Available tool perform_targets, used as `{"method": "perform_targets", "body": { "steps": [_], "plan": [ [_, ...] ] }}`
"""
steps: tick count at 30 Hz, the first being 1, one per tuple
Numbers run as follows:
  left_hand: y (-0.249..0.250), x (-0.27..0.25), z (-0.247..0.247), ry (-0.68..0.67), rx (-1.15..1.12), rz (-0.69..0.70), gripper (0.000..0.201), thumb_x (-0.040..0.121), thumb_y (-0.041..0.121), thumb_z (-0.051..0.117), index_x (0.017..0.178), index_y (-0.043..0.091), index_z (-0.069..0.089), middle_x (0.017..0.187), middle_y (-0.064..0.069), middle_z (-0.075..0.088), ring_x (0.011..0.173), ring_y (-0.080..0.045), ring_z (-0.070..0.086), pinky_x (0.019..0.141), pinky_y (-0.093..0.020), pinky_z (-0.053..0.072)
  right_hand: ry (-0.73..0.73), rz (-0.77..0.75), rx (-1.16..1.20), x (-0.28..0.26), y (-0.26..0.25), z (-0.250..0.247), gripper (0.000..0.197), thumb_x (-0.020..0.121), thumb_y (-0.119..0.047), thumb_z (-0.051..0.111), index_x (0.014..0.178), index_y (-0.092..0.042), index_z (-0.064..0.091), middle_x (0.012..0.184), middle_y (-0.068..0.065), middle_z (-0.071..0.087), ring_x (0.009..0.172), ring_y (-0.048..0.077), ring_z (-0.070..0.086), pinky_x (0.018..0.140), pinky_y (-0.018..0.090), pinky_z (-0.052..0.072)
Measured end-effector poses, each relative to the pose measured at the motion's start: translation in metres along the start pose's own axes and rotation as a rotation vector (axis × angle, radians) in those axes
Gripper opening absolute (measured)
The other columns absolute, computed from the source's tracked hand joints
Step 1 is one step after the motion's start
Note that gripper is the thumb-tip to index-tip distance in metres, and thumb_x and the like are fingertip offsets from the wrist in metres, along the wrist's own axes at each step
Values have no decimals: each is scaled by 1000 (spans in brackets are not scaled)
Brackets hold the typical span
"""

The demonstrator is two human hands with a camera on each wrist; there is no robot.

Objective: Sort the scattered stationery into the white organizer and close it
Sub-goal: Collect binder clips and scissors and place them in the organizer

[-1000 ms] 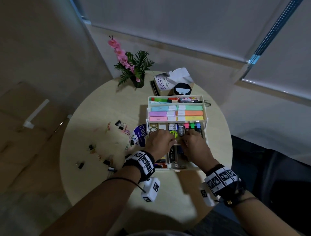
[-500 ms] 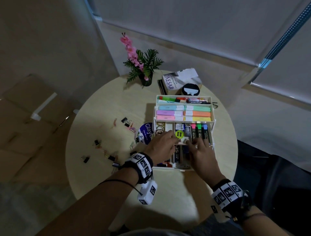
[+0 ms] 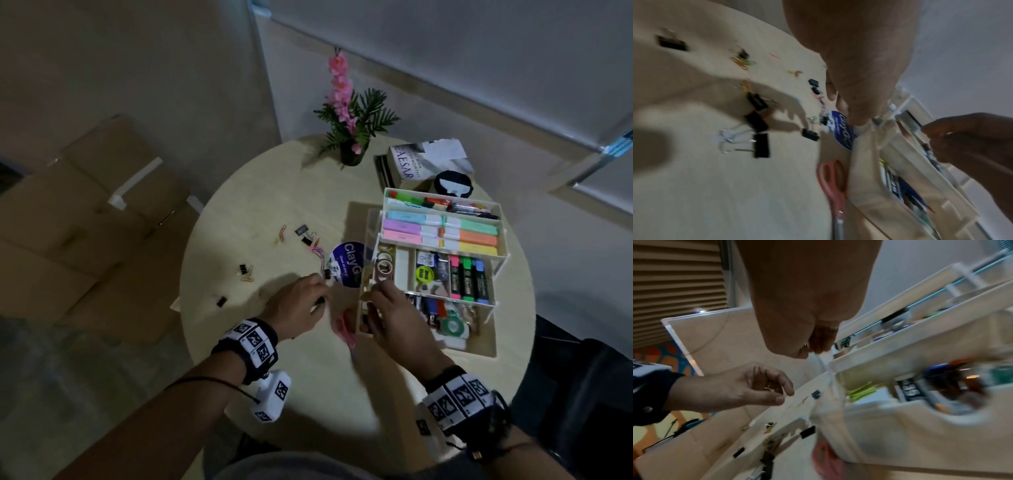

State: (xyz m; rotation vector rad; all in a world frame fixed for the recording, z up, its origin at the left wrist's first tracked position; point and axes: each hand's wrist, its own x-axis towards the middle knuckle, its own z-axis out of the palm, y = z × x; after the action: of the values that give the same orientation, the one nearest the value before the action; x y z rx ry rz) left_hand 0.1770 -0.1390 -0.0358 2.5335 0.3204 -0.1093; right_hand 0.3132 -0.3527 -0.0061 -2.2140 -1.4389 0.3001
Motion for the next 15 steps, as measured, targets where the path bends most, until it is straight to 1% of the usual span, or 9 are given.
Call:
{"method": "perform_targets", "body": {
  "steps": [2,3,6,7,9,10,12,13,15],
  "plan": [
    [-31,-19,-4,-20,-6,-67,18,96,19,62,111,21,71,114,5,61,100,-18,61,83,-37,55,-109,-10,57,23,-16,22,24,91,-13,61,114,-5,67,111,9,56,85,27,61,71,43,56],
    [-45,-28,-6,-26,-7,-93,18,96,19,63,111,22,72,115,5,61,100,-17,62,84,-38,55,-155,13,61,35,-21,34,27,88,-7,63,115,-4,67,111,9,55,86,28,62,73,44,57],
    [-80,-49,-12,-1,-36,-154,15,94,17,64,105,22,73,110,6,61,98,-16,62,83,-41,57,-235,165,26,75,-32,64,55,84,11,61,136,-7,60,126,13,53,100,31,64,89,34,56],
    [-90,-55,-15,15,-51,-177,14,94,16,65,104,21,73,109,6,61,98,-17,63,82,-41,57,-253,228,13,88,-33,71,62,85,11,59,143,-9,55,132,14,51,105,31,63,91,33,55],
    [-107,-64,-21,39,-76,-230,16,93,17,67,108,21,72,113,4,61,101,-18,63,84,-39,57,-302,312,-28,110,-32,83,69,87,6,60,152,-14,45,137,15,48,107,33,64,91,39,58],
    [-114,-66,-25,46,-85,-261,17,93,17,67,110,21,71,116,4,61,103,-19,63,86,-38,57,-311,324,-50,119,-29,89,67,89,3,58,151,-18,44,136,14,48,105,35,66,88,42,60],
    [-131,-68,-31,49,-92,-322,20,94,16,66,112,22,70,123,2,60,106,-21,62,88,-37,56,-298,343,-62,128,-23,96,50,91,-4,53,137,-23,49,131,12,50,102,36,67,80,49,62],
    [-140,-68,-34,52,-107,-347,21,94,14,67,114,22,70,125,1,59,105,-22,62,88,-39,56,-294,353,-71,129,-20,99,42,90,-10,54,130,-24,51,129,11,51,103,36,67,79,51,61],
    [-158,-65,-41,77,-149,-366,26,92,10,68,116,21,70,124,0,58,104,-25,62,90,-43,56,-309,374,-119,128,-18,102,38,92,-21,59,129,-24,55,132,9,52,110,35,63,84,50,60]
  ]
}}
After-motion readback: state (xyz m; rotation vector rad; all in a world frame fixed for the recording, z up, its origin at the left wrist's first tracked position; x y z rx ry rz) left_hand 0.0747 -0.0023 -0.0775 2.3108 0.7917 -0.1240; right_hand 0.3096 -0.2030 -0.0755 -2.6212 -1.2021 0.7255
